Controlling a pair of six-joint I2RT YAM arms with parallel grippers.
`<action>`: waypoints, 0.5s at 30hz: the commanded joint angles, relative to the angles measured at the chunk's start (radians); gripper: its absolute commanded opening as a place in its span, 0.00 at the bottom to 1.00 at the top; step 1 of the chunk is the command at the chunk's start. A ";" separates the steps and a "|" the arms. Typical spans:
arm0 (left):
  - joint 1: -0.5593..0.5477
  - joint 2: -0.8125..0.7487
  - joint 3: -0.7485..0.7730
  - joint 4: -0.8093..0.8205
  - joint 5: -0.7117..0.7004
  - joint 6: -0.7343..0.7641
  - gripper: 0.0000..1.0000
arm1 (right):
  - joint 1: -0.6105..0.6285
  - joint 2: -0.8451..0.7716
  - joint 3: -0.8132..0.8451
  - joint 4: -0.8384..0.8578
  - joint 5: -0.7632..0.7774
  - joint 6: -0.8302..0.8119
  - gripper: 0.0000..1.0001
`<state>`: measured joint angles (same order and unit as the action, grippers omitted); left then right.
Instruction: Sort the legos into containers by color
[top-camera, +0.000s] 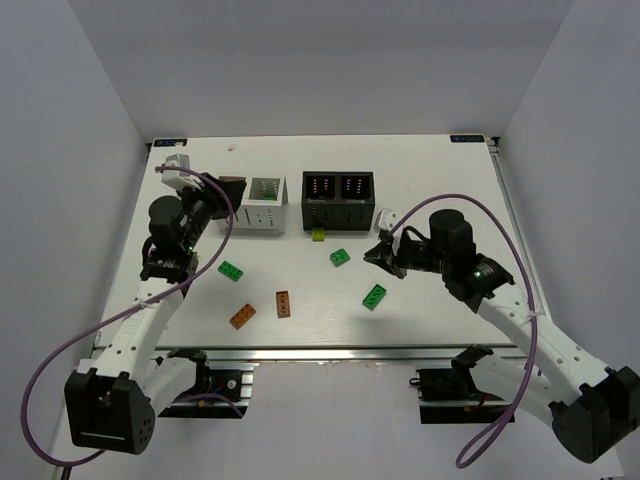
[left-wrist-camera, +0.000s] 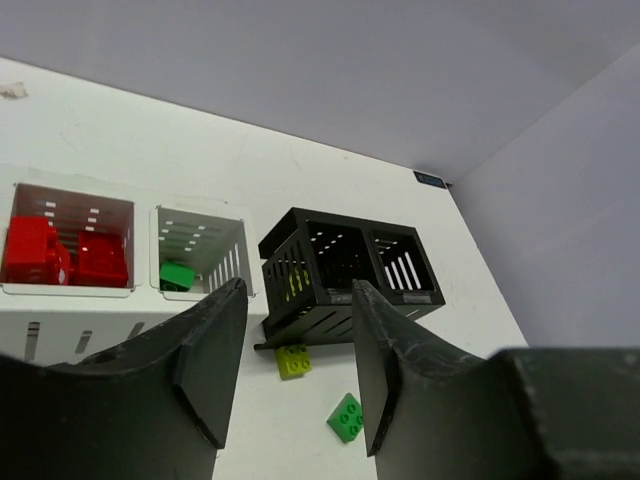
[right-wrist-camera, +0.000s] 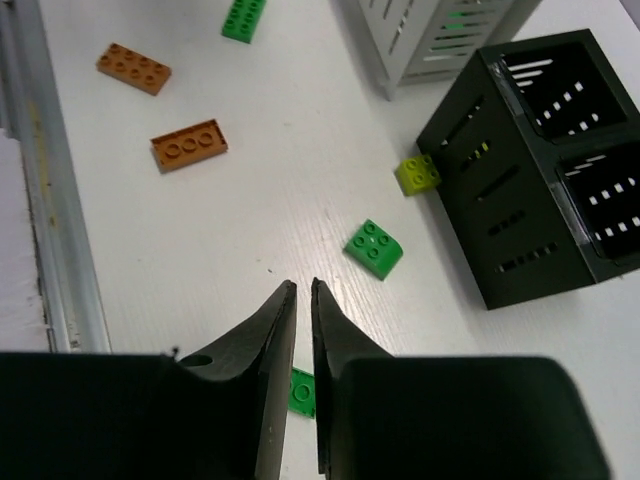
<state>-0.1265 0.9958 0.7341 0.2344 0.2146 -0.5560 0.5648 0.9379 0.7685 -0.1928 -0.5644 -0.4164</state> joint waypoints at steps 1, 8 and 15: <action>0.002 0.021 0.047 -0.029 -0.012 0.017 0.57 | -0.002 0.002 0.014 0.010 0.090 -0.029 0.18; -0.001 0.144 0.096 -0.064 0.156 0.031 0.64 | 0.007 0.068 0.032 0.015 0.187 0.027 0.32; -0.256 0.268 0.169 -0.225 0.065 0.203 0.72 | 0.007 0.027 0.023 0.055 0.256 0.053 0.52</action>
<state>-0.2687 1.2629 0.8642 0.1032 0.3325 -0.4618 0.5659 1.0042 0.7685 -0.1898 -0.3592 -0.3836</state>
